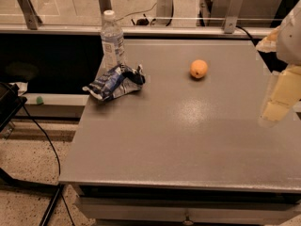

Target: Move orange near blue chip bag

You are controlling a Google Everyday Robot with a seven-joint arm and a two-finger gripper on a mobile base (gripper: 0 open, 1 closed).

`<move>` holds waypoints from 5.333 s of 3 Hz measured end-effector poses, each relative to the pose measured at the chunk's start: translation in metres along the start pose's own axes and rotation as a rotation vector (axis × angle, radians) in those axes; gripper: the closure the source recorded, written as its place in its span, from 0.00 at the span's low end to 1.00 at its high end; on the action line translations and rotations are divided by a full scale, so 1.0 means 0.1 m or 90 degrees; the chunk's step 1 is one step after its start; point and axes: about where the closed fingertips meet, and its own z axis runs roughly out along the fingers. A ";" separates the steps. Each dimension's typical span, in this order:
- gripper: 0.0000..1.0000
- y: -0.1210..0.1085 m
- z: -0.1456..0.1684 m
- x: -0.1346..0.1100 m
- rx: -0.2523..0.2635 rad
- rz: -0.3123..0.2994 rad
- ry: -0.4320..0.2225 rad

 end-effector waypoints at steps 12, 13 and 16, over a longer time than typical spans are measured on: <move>0.72 -1.78 1.96 -0.59 0.021 0.230 -0.208; 0.95 -1.79 1.97 -0.58 0.001 0.243 -0.238; 1.00 -0.95 0.99 -1.09 0.042 0.105 -0.312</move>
Offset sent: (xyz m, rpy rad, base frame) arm 0.1195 -0.0219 -0.0026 0.1153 -0.1641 -0.1813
